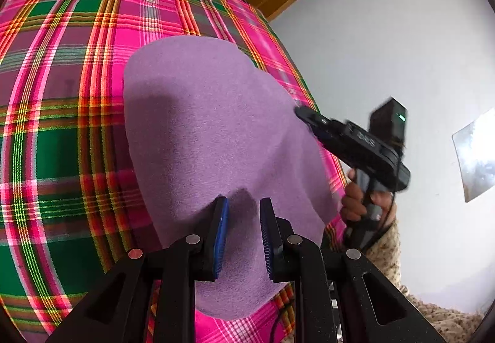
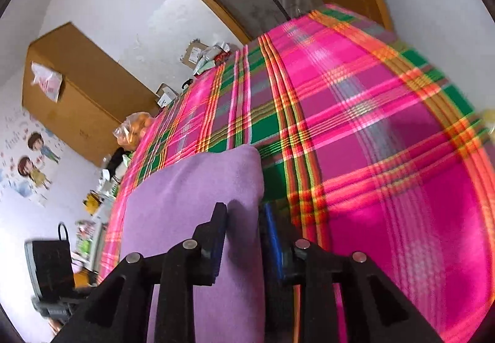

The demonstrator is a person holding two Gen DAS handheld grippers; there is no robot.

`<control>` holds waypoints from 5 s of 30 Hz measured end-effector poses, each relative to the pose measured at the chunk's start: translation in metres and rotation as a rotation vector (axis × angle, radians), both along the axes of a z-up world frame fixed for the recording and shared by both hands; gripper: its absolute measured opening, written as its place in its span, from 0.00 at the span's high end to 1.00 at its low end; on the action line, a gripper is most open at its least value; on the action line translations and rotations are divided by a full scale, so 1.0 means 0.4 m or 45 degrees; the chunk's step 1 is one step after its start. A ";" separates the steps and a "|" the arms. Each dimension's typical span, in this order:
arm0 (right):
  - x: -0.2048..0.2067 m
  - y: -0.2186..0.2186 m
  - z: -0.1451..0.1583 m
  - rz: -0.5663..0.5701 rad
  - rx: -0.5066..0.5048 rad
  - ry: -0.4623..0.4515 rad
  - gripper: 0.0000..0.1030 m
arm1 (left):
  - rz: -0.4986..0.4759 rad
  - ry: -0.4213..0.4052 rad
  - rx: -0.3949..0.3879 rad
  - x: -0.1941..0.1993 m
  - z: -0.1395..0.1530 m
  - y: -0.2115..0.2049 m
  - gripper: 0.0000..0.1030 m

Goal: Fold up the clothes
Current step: 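Lay the folded end down with the left gripper while the right gripper releases, then grasp the folded sweatshirt edge with both grippers, then lift the held edge with both grippers and fold it over the bundle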

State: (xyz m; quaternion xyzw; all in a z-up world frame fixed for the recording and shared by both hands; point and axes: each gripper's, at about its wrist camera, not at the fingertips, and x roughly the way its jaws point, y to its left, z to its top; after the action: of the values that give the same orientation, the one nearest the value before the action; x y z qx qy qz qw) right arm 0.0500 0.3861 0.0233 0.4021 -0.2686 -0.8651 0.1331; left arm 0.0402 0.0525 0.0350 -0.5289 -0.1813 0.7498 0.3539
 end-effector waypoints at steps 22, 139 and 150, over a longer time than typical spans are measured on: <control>0.294 -0.051 -0.037 0.038 0.047 -0.028 0.61 | 0.028 0.050 -0.032 0.059 0.008 0.009 0.80; -0.001 -0.126 -0.049 0.206 0.084 -0.051 0.67 | 0.102 -0.110 0.053 -0.035 -0.055 -0.044 0.61; 0.018 -0.181 -0.038 0.133 0.297 -0.031 0.68 | 0.105 0.058 -0.129 -0.007 -0.041 0.035 0.62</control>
State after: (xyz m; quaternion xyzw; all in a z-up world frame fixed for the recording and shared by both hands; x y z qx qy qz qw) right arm 0.0571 0.3139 0.0080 0.4388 -0.1466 -0.8774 0.1271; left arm 0.0373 0.0666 0.0185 -0.5208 -0.1568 0.7839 0.2994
